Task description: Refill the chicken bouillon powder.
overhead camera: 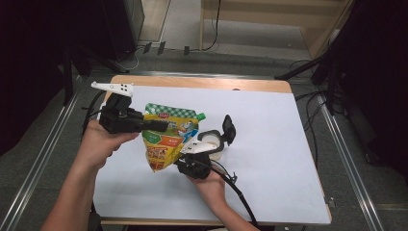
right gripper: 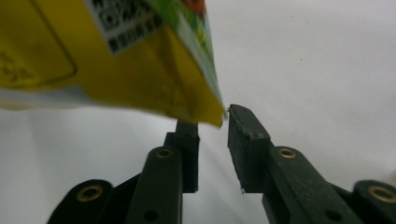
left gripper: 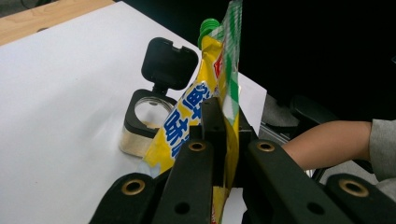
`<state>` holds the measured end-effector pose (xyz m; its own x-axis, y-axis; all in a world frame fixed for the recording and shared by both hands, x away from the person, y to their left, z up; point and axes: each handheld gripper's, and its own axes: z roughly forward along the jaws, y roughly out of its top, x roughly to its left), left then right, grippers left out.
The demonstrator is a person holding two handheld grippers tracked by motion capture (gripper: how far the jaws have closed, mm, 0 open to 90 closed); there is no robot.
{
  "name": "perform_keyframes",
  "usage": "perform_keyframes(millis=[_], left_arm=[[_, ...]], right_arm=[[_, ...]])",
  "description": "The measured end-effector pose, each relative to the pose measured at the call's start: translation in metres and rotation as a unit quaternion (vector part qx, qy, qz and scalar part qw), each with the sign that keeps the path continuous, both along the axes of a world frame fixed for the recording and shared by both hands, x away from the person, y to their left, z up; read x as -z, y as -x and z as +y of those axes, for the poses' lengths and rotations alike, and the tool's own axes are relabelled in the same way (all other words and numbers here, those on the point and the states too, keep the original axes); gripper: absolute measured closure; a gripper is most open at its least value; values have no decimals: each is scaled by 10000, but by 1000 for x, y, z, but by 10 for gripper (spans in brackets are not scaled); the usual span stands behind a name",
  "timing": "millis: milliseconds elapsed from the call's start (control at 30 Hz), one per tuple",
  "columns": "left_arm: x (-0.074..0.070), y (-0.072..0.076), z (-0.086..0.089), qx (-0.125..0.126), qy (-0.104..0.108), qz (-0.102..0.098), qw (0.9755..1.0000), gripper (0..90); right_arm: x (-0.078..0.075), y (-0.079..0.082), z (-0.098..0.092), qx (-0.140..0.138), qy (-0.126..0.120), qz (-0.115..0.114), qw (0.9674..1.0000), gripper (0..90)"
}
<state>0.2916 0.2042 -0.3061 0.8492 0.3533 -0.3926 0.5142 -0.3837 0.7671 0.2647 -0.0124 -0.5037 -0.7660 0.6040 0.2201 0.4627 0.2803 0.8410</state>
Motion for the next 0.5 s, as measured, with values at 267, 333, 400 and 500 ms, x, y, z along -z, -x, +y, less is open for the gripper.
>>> perform_keyframes(millis=[267, 333, 400, 500], left_arm=[[9, -6, -2, -28, 39, 296, 9995, 900], [9, -6, -1, -46, 83, 345, 9994, 900], [8, -6, 0, -32, 181, 377, 9991, 900], [6, -5, 3, -3, 339, 422, 9985, 900]], right_arm=[[-3, 6, 1, -6, -26, -278, 9996, 696], [-2, 5, 1, -28, -5, -308, 9995, 679], [-1, 5, 1, 35, -7, -343, 9994, 675], [3, 5, 1, 150, 25, -415, 9990, 707]])
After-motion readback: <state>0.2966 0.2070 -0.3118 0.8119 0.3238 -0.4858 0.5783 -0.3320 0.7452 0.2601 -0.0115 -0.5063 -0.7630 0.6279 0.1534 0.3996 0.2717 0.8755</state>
